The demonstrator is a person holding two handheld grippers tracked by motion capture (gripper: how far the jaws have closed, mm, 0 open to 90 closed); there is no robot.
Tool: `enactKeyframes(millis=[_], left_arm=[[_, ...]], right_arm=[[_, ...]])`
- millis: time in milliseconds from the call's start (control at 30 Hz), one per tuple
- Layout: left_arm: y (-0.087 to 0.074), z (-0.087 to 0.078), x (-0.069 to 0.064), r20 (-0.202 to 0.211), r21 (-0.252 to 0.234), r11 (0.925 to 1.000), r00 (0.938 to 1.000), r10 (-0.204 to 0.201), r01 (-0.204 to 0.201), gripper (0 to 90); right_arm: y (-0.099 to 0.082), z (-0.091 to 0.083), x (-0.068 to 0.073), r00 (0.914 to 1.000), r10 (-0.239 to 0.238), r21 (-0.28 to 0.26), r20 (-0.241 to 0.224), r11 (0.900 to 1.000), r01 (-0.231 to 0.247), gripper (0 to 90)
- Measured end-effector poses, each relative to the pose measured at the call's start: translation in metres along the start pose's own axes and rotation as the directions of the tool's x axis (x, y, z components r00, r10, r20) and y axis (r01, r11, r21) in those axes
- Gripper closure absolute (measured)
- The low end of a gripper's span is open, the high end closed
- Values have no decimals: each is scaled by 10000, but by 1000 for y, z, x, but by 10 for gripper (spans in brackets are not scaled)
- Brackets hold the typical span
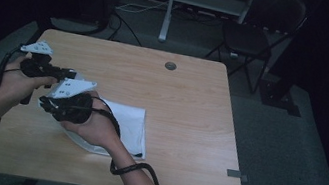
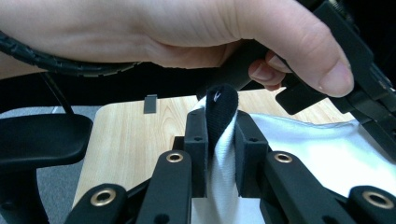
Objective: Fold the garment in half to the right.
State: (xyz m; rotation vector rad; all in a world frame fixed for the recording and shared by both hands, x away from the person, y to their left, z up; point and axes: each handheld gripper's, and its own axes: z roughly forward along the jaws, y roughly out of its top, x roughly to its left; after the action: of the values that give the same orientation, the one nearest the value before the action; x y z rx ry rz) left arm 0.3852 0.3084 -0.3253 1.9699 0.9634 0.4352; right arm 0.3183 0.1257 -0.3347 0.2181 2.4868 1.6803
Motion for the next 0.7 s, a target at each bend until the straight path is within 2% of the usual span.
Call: enactKeyframes(millis=[333, 700], left_arm=[[10, 20, -15, 235, -198, 9998, 9997, -2, 6, 836], [15, 33, -24, 309, -300, 9995, 9995, -61, 70, 836]], right_arm=[[-8, -26, -7, 9988, 245, -171, 419, 9996, -238, 781], [-17, -44, -11, 9963, 455, -240, 733, 9987, -439, 781]])
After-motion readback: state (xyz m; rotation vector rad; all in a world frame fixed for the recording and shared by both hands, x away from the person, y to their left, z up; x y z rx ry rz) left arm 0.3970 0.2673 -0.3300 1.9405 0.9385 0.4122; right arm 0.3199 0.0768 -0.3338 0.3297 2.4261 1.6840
